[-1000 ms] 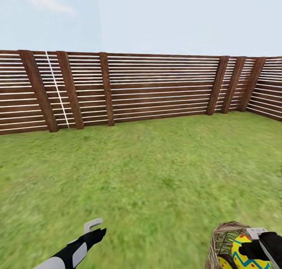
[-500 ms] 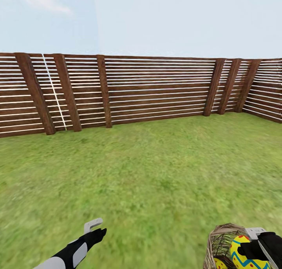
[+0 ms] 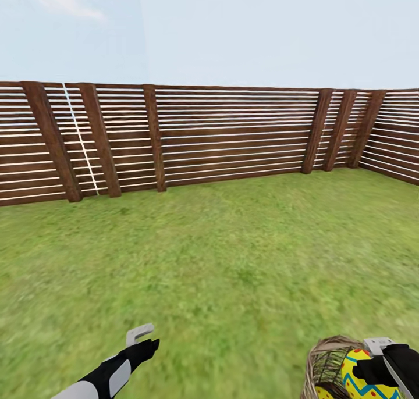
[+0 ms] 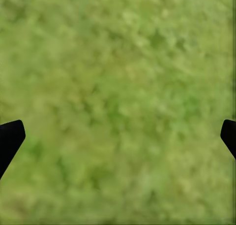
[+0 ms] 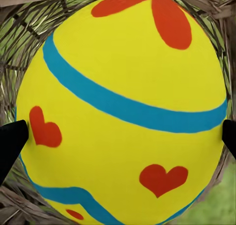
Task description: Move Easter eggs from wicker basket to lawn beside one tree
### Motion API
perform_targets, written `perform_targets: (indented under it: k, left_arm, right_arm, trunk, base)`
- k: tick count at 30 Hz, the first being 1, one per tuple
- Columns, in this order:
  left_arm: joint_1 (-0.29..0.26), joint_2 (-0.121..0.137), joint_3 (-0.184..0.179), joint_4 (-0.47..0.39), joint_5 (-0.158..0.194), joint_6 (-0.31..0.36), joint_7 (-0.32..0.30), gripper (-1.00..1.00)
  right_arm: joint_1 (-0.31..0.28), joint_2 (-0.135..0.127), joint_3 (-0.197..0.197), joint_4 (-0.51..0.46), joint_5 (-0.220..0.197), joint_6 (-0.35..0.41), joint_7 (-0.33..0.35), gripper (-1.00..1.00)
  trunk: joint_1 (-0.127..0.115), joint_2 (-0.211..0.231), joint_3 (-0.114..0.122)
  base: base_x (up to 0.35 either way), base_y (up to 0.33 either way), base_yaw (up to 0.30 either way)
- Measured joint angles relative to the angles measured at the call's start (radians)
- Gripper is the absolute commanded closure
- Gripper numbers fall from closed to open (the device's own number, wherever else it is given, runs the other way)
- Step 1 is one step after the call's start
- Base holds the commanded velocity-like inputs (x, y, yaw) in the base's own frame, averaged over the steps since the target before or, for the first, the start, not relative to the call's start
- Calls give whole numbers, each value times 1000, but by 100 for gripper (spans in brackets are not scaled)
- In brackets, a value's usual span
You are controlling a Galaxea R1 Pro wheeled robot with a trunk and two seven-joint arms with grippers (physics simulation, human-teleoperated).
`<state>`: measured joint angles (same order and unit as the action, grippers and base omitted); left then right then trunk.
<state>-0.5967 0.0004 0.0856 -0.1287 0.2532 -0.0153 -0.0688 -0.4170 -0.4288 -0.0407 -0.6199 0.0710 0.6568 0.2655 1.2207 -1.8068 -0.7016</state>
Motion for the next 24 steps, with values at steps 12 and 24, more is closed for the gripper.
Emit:
perform_targets:
  k: [12, 24]
  left_arm:
    - [-1, -2, 0, 0, 0, 0, -1, -100]
    - [-1, -9, 0, 1, 0, 0, 0, -100]
  right_arm:
    - [0, 2, 13, 0, -1, 4, 5, 100]
    - [0, 0, 19, -2, -2, 5, 5, 100]
  trunk:
    - [-46, 84, 46]
    - [-92, 168, 93]
  base:
    - [0, 0, -254]
    - [0, 0, -271]
